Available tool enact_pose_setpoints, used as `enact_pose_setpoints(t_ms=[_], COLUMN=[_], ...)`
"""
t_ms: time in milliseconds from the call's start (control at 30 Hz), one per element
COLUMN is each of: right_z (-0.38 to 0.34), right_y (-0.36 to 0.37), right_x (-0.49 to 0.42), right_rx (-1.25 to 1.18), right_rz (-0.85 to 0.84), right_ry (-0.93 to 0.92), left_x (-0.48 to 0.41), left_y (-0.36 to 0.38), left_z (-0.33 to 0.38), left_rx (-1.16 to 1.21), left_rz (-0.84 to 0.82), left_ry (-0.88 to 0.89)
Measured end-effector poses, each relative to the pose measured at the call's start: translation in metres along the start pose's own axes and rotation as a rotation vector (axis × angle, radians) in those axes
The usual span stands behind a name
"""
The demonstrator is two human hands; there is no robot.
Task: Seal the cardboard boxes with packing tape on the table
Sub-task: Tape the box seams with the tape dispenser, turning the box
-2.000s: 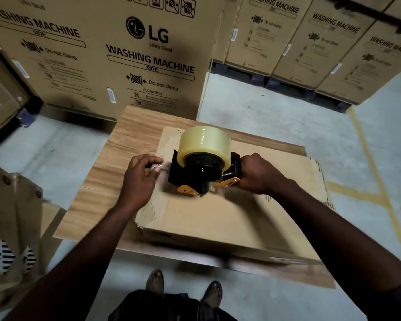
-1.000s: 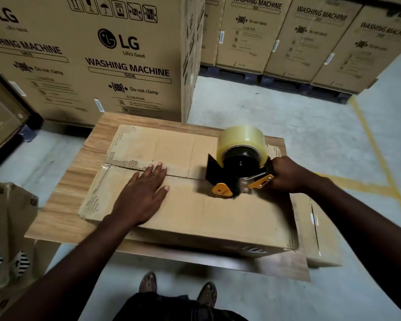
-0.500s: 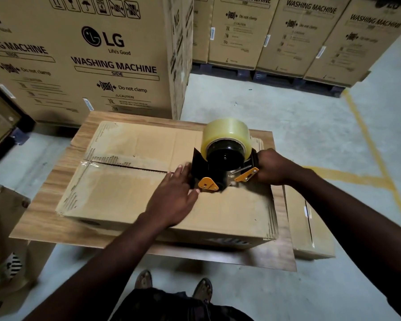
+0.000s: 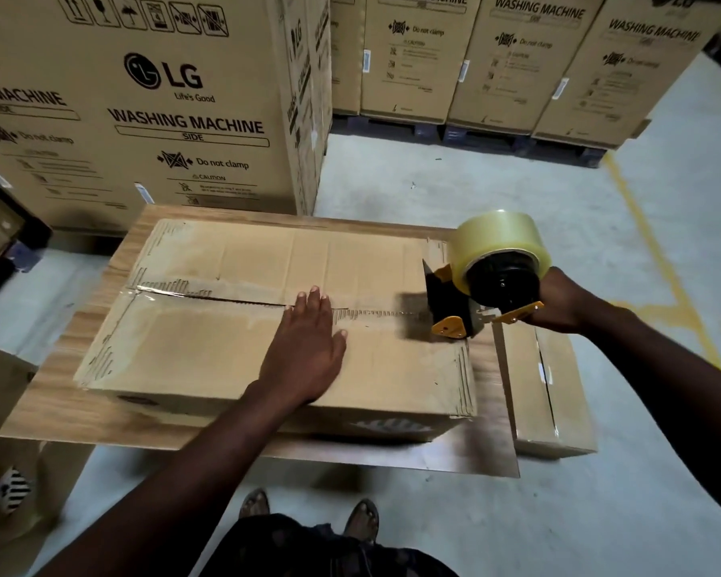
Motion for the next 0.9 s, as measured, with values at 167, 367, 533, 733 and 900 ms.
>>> enact_pose_setpoints(t_ms=[167, 367, 533, 733, 900], right_z=[-0.008, -0.007, -0.001, 0.017, 0.051], right_y=[-0.005, -0.003, 0.011, 0.029, 0.025], right_x=[0.004, 0.004, 0.002, 0.001, 0.016], right_rx=[-0.05, -0.053, -0.125, -0.109, -0.045], right_rz=[0.032, 0.061, 0.049, 0.054, 0.014], right_ry=[-0.036, -0.054, 0.005, 0.1, 0.153], left_x=[-0.013, -0.034, -0.035, -0.034, -0.033], left_y=[0.03, 0.044, 0.046, 0.046, 0.046], left_z=[0.072, 0.088, 0.083, 0.082, 0.08], left_rx=[0.005, -0.024, 0.051, 0.092, 0.06], left_rz=[-0.085, -0.1, -0.097, -0.086, -0.094], left_ry=[0.172, 0.429, 0.452, 0.432, 0.404])
Point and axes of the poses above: each hand's wrist, its own x-axis away from the middle knuckle, its own y-axis out of the palm, z = x × y, the point moved 1 cm from there along -x, towards the middle knuckle, and after that the axes turned 13 degrees about x, right-handed, at the moved point
